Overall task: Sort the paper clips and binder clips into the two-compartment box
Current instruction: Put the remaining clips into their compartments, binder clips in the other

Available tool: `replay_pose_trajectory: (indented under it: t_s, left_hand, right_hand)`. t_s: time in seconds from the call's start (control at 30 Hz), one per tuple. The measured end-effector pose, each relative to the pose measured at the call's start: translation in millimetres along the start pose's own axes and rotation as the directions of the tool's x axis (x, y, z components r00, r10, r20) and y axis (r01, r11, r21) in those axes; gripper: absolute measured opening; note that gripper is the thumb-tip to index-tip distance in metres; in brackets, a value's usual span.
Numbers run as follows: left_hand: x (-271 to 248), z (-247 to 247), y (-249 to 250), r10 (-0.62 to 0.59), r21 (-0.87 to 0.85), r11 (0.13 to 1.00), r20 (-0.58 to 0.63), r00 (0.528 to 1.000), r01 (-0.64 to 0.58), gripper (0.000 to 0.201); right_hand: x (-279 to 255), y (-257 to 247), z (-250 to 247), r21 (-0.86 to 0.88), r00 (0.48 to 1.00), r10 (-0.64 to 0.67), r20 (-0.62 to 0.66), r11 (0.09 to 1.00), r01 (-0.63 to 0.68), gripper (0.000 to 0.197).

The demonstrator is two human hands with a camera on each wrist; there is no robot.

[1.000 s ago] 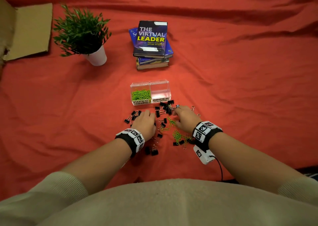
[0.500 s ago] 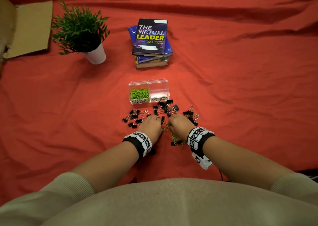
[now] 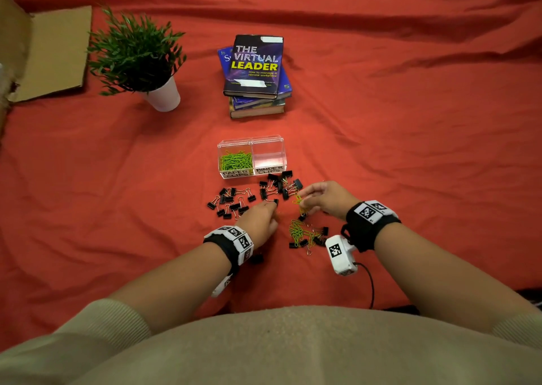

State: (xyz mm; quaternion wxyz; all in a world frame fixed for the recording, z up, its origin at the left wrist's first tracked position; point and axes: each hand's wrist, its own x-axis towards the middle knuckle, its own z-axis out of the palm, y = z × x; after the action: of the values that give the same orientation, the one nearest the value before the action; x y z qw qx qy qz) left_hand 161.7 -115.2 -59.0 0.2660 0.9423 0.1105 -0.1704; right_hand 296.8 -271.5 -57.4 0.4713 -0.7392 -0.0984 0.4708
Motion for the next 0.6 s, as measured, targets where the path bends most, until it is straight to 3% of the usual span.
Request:
replay_pose_trajectory:
  t_s: [0.2,0.3,0.37,0.43,0.5,0.6]
  left_hand:
    - [2.3,-11.8,0.5,-0.095,-0.269,0.959,-0.014,0.995,0.088,0.01]
    - [5.5,-14.5,1.2,-0.102,-0.37,0.924,-0.014,0.995,0.09,0.012]
    - [8.2,-14.4,1.7,-0.125,-0.441,0.891,-0.007,0.992,0.109,0.019]
    - [10.7,-14.0,2.2,-0.155,-0.484,0.863,0.021,0.988,0.145,0.023]
    - [12.3,-14.2,3.0,-0.164,-0.487,0.857,0.049,0.985,0.167,0.023]
    - [14.2,-13.4,3.4,-0.173,-0.498,0.846,0.082,0.982,0.191,0.028]
  right_hand:
    - [-4.8,2.9,-2.4,0.266,0.992,0.117,0.035,0.956,-0.122,0.025]
    - [-11.2,2.2,0.4,0.311,0.989,0.144,0.043,0.939,-0.15,0.017]
    - [-11.0,4.4,-0.3,0.169,0.985,0.173,-0.016,0.971,-0.168,0.015]
    - [-7.0,8.7,-3.4,-0.134,0.976,0.151,-0.157,0.976,-0.173,0.019]
    - [-3.4,12.1,-3.7,-0.408,0.964,0.068,-0.257,0.897,-0.172,0.02]
    - [-3.2,14.1,9.6,-0.612,0.978,-0.02,-0.206,0.783,-0.113,0.02]
